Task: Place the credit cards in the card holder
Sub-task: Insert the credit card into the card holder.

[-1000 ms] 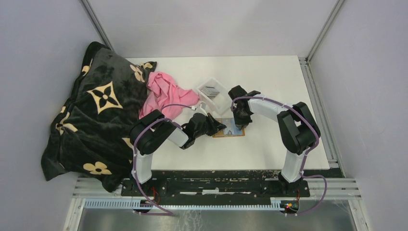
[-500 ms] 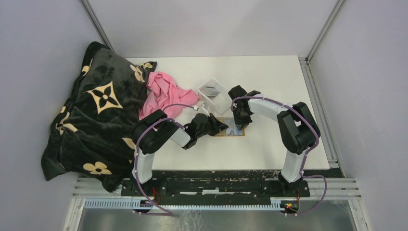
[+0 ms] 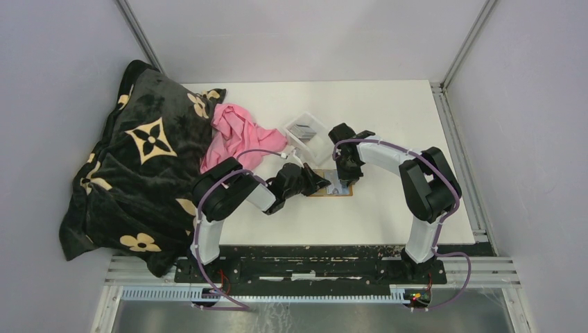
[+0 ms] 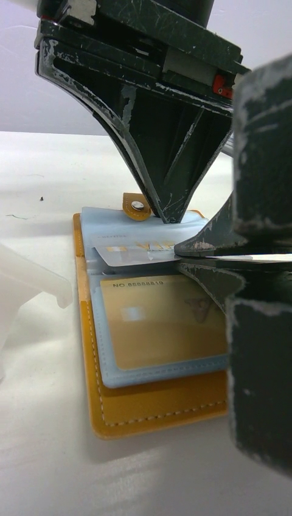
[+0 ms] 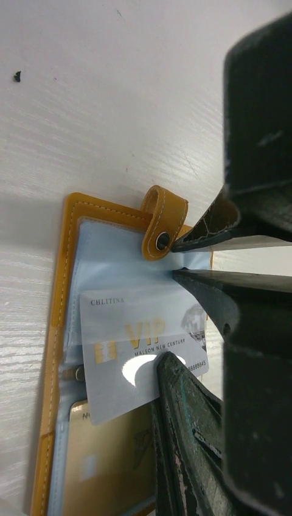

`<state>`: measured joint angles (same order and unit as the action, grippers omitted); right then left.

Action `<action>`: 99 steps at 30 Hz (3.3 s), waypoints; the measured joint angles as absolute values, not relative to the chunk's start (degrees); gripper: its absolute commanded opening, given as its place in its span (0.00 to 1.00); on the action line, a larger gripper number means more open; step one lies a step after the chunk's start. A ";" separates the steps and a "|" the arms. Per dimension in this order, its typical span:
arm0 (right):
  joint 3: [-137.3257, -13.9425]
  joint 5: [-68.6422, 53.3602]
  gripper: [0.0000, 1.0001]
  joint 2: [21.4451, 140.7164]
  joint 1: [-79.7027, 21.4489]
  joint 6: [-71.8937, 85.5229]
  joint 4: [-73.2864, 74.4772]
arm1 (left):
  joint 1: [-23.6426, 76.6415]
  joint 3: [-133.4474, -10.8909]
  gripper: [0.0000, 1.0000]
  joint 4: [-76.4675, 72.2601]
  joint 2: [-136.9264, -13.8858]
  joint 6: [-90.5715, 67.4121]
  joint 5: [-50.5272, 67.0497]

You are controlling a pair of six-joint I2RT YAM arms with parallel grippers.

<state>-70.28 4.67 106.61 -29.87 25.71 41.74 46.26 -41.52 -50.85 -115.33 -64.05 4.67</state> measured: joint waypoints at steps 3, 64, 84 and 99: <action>-70.28 5.21 0.32 106.59 -29.85 25.74 41.76 | 46.26 -42.11 0.03 -50.85 -115.87 -64.05 5.04; -60.82 -3.05 0.22 100.75 -18.41 33.63 31.22 | 45.71 -51.29 0.14 -41.71 -118.61 -60.36 11.33; -60.53 -4.38 0.21 100.73 -17.91 33.63 30.76 | 45.84 -53.84 0.27 -41.04 -120.25 -59.94 13.58; -60.07 -6.02 0.21 100.66 -17.91 33.65 29.04 | 48.07 -52.86 0.42 -35.48 -116.14 -58.61 7.64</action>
<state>-60.07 -6.02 100.66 -17.91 33.65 29.04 48.07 -52.86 -35.48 -116.14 -58.61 7.64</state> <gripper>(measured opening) 0.211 0.384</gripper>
